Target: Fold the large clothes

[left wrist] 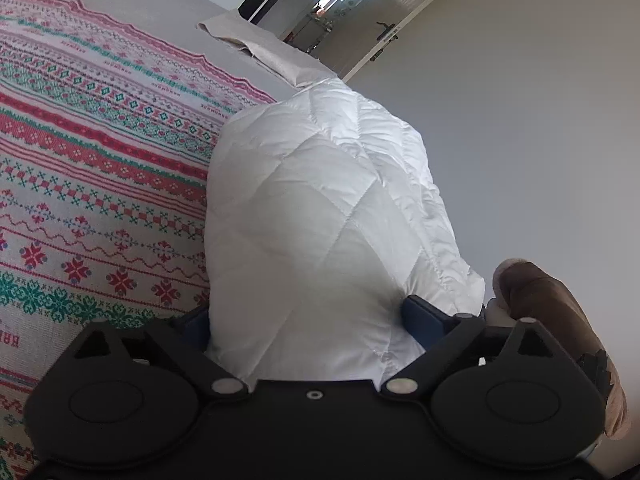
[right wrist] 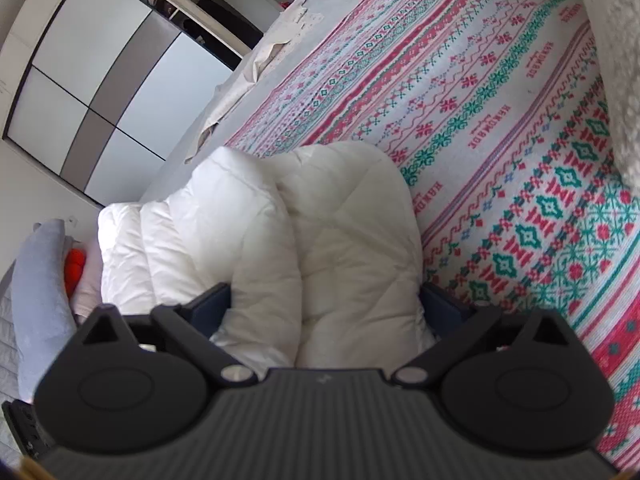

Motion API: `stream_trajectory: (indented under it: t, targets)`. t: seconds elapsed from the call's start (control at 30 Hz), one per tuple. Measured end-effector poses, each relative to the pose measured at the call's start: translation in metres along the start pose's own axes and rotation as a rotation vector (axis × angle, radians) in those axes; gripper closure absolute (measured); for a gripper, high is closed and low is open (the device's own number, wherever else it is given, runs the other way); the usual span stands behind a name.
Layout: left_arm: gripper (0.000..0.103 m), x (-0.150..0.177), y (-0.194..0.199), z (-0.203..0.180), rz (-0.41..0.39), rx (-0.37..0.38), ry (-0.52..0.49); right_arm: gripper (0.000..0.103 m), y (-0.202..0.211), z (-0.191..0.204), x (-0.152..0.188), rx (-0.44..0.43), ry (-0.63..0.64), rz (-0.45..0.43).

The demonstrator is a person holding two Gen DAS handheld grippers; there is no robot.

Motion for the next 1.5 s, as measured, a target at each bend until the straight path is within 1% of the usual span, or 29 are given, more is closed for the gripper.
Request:
stream_trajectory:
  t: [0.03, 0.07, 0.13, 0.17, 0.3, 0.4, 0.53, 0.6, 0.67, 0.77, 0.8, 0.9, 0.97, 1.07, 1.13, 1.17, 1.23, 1.27, 1.3, 1.33, 1.37, 1.4, 1.43, 1.47, 1.5]
  targets:
    - [0.018, -0.002, 0.003, -0.002, -0.018, -0.005, -0.015, 0.012, 0.0, 0.001, 0.0, -0.01, -0.009, -0.001]
    - [0.02, -0.004, 0.006, -0.004, -0.037, -0.013, -0.032, 0.014, 0.001, 0.001, 0.001, -0.024, -0.022, -0.004]
    - [0.022, -0.009, 0.015, -0.006, -0.069, -0.033, -0.061, 0.022, 0.0, 0.004, 0.002, -0.056, -0.046, -0.007]
    - [0.022, -0.011, 0.021, -0.005, -0.084, -0.041, -0.072, 0.023, -0.001, 0.007, 0.004, -0.069, -0.052, -0.008]
    - [0.022, -0.024, 0.047, 0.014, -0.13, -0.078, -0.085, 0.031, -0.015, 0.036, 0.015, -0.094, -0.001, -0.007]
    - [0.022, -0.035, 0.07, 0.042, -0.169, -0.118, -0.08, 0.032, -0.032, 0.071, 0.03, -0.145, 0.056, 0.008]
    - [0.022, -0.044, 0.102, 0.092, -0.219, -0.159, -0.043, 0.034, -0.052, 0.125, 0.052, -0.257, 0.149, 0.035]
    - [0.022, -0.045, 0.115, 0.118, -0.228, -0.182, -0.015, 0.034, -0.064, 0.145, 0.065, -0.271, 0.199, 0.055]
    - [0.019, -0.044, 0.12, 0.141, -0.221, -0.205, 0.008, 0.034, -0.078, 0.157, 0.079, -0.251, 0.256, 0.08]
    - [0.015, -0.039, 0.118, 0.157, -0.202, -0.204, 0.002, 0.023, -0.099, 0.154, 0.097, -0.155, 0.335, 0.109]
    - [0.015, -0.037, 0.118, 0.157, -0.207, -0.208, -0.007, 0.021, -0.103, 0.151, 0.099, -0.143, 0.335, 0.112]
    - [0.015, -0.04, 0.127, 0.146, -0.224, -0.242, -0.037, 0.018, -0.095, 0.15, 0.094, -0.144, 0.289, 0.111]
    - [0.017, -0.045, 0.134, 0.141, -0.261, -0.27, -0.064, 0.018, -0.076, 0.159, 0.088, -0.161, 0.295, 0.074]
    - [0.017, -0.052, 0.146, 0.133, -0.356, -0.314, -0.118, 0.029, -0.044, 0.173, 0.081, -0.197, 0.358, 0.003]
    - [0.017, -0.054, 0.154, 0.121, -0.409, -0.335, -0.171, 0.042, -0.025, 0.188, 0.083, -0.222, 0.452, -0.034]
    - [0.017, -0.054, 0.157, 0.114, -0.43, -0.34, -0.2, 0.045, -0.018, 0.196, 0.088, -0.229, 0.509, -0.041]
    - [0.017, -0.048, 0.16, 0.097, -0.445, -0.326, -0.276, 0.059, -0.01, 0.212, 0.102, -0.235, 0.63, -0.044]
    - [0.017, -0.044, 0.159, 0.09, -0.433, -0.311, -0.311, 0.061, -0.009, 0.218, 0.111, -0.234, 0.694, -0.035]
    - [0.017, -0.038, 0.155, 0.085, -0.412, -0.297, -0.346, 0.068, -0.011, 0.222, 0.119, -0.229, 0.741, -0.017]
    - [0.017, -0.031, 0.151, 0.08, -0.389, -0.287, -0.378, 0.075, -0.017, 0.221, 0.127, -0.206, 0.783, 0.01]
    - [0.017, -0.022, 0.145, 0.076, -0.354, -0.282, -0.406, 0.075, -0.024, 0.215, 0.131, -0.151, 0.804, 0.032]
    - [0.017, -0.012, 0.136, 0.075, -0.305, -0.283, -0.425, 0.075, -0.034, 0.205, 0.134, -0.074, 0.811, 0.061]
    - [0.017, -0.005, 0.127, 0.077, -0.277, -0.291, -0.445, 0.075, -0.046, 0.189, 0.137, -0.003, 0.794, 0.111]
    - [0.017, 0.001, 0.12, 0.079, -0.276, -0.303, -0.474, 0.075, -0.055, 0.177, 0.14, 0.032, 0.756, 0.157]
    - [0.016, 0.006, 0.115, 0.08, -0.282, -0.325, -0.505, 0.075, -0.062, 0.169, 0.141, 0.052, 0.736, 0.185]
Point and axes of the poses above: each gripper's, at about its wrist camera, not at the fingertips, and y roughly against the way its jaws point, z to its left, x to its underside, the point moved 9 cm from there along -y, roughly the way its jaws point, and after that the axes turned 9 degrees about -x, right-handed, at the moved point
